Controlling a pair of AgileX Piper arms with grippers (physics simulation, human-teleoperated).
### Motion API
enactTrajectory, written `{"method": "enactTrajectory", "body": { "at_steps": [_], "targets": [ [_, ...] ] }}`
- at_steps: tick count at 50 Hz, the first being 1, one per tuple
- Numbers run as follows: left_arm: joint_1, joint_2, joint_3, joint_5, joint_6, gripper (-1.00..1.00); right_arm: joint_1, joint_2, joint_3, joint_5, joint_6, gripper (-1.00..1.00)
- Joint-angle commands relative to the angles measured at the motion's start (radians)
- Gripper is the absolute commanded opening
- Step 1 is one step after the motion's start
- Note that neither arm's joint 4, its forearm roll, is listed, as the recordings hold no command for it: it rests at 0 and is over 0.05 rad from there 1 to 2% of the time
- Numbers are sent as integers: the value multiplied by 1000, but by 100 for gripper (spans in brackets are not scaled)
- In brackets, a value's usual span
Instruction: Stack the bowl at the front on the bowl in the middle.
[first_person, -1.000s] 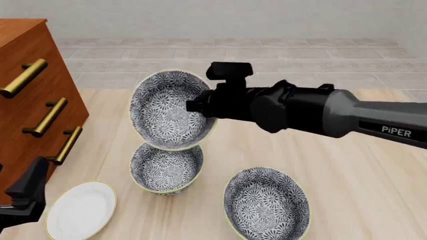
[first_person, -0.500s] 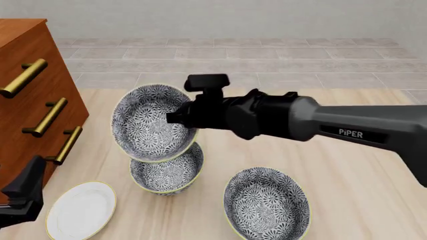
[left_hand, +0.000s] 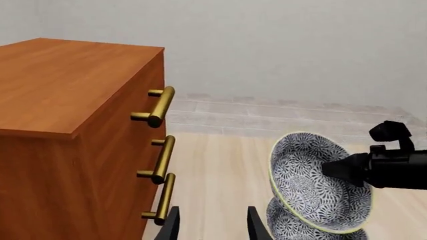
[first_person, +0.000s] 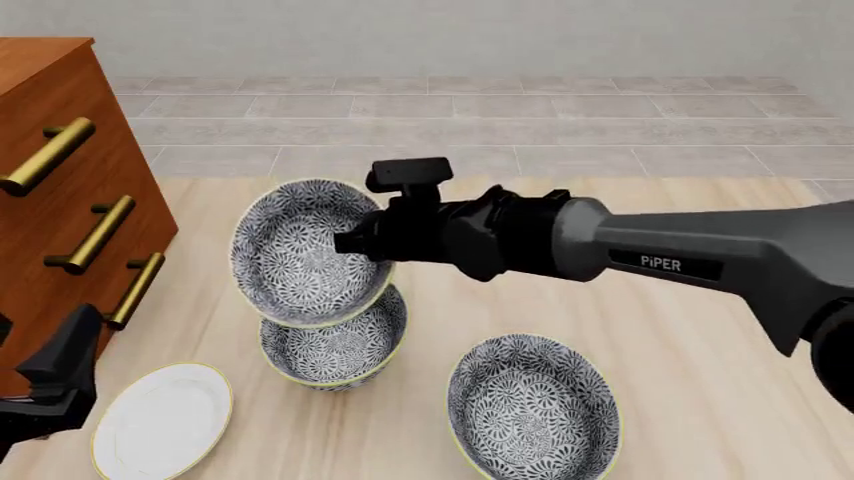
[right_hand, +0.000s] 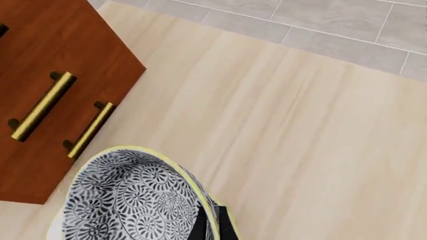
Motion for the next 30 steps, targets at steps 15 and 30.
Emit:
{"method": "enactTrajectory", "body": {
  "at_steps": [15, 30],
  "targets": [
    [21, -46, 38, 8, 30, 100, 4, 6, 41, 2, -12, -100],
    [19, -200, 52, 145, 54, 100, 6, 14, 73, -14, -17, -100]
  ]
}}
